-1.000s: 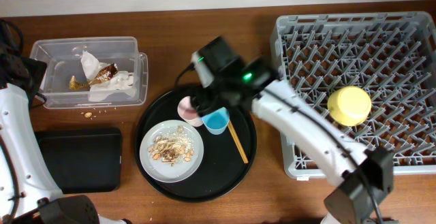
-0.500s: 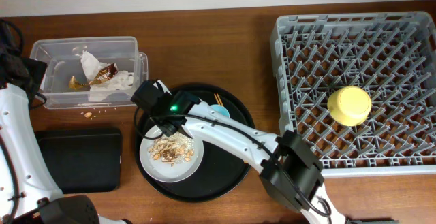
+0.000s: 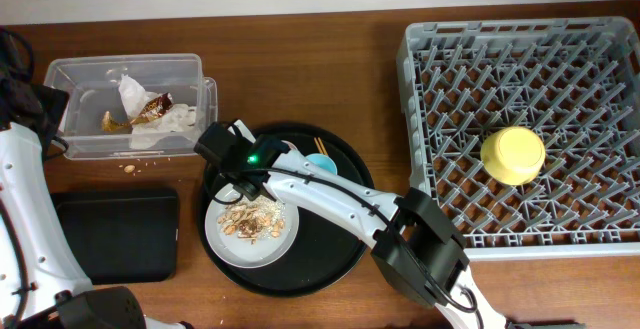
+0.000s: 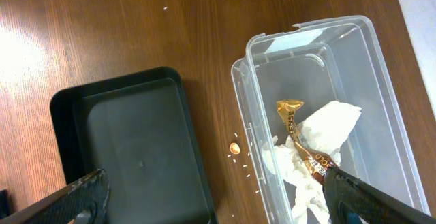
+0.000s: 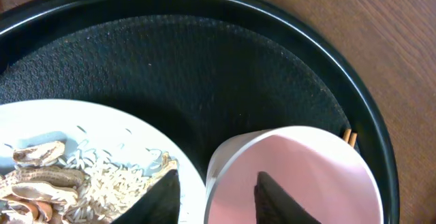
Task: Sort waste into correct bins and load items into the dishwasher rack
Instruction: 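Move the right gripper back to the tray and grasp the pink cup, then carry the pink cup to the back of the dish rack, then lower the pink cup into the rack and release it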
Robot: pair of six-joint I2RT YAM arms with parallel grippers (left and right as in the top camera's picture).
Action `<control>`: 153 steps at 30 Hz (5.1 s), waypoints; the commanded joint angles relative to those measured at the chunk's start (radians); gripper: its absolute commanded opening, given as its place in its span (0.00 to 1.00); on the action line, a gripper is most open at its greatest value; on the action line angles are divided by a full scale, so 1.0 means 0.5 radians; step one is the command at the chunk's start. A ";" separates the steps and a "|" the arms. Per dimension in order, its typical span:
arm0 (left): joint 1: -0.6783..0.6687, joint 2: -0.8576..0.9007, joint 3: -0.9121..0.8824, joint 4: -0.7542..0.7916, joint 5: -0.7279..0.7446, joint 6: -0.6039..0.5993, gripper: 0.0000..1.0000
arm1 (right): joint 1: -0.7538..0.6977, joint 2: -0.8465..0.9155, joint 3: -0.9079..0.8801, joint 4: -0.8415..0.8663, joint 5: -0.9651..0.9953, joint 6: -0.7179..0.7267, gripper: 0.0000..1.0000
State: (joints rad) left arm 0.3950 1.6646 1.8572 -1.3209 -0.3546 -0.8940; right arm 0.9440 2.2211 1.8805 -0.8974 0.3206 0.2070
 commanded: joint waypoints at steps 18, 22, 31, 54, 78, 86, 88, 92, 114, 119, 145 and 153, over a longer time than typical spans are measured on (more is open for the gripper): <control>0.005 0.010 0.005 -0.002 -0.014 -0.012 0.99 | -0.003 0.025 0.086 -0.041 -0.006 0.076 0.08; 0.005 0.010 0.005 -0.002 -0.014 -0.012 0.99 | -0.008 0.024 0.420 -0.237 -0.003 0.076 0.04; 0.005 0.010 0.005 -0.002 -0.014 -0.012 0.99 | -0.962 0.010 1.872 -1.339 -0.404 0.161 0.04; 0.005 0.010 0.005 -0.002 -0.014 -0.012 0.99 | -2.911 0.020 0.237 -0.583 -3.305 -0.676 0.04; 0.005 0.010 0.005 -0.002 -0.014 -0.012 0.99 | -2.964 0.307 0.237 -0.257 -2.839 -0.277 0.11; 0.005 0.010 0.005 -0.002 -0.014 -0.012 0.99 | -3.051 0.238 0.328 -0.606 -2.225 -0.278 0.11; 0.005 0.010 0.005 -0.002 -0.014 -0.012 0.99 | -3.056 0.211 0.333 -0.636 -2.181 -0.294 0.25; 0.005 0.010 0.005 -0.002 -0.014 -0.012 0.99 | -3.053 0.208 0.334 -0.662 -2.322 -0.301 0.13; 0.005 0.010 0.005 -0.002 -0.014 -0.012 0.99 | -2.897 0.439 0.333 -0.265 -2.895 -0.137 0.11; 0.005 0.010 0.005 -0.002 -0.014 -0.012 0.99 | -2.956 0.425 0.334 -0.448 -2.515 -0.150 0.18; 0.005 0.010 0.005 -0.002 -0.014 -0.012 0.99 | -2.761 -0.426 0.334 -0.402 -1.345 0.027 0.29; 0.005 0.010 0.005 -0.002 -0.014 -0.012 0.99 | -2.307 -0.095 0.334 0.026 -0.645 0.029 0.09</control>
State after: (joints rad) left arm 0.3950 1.6646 1.8568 -1.3212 -0.3546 -0.8940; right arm -0.2207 2.1109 2.0472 -0.9146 -0.1024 0.2279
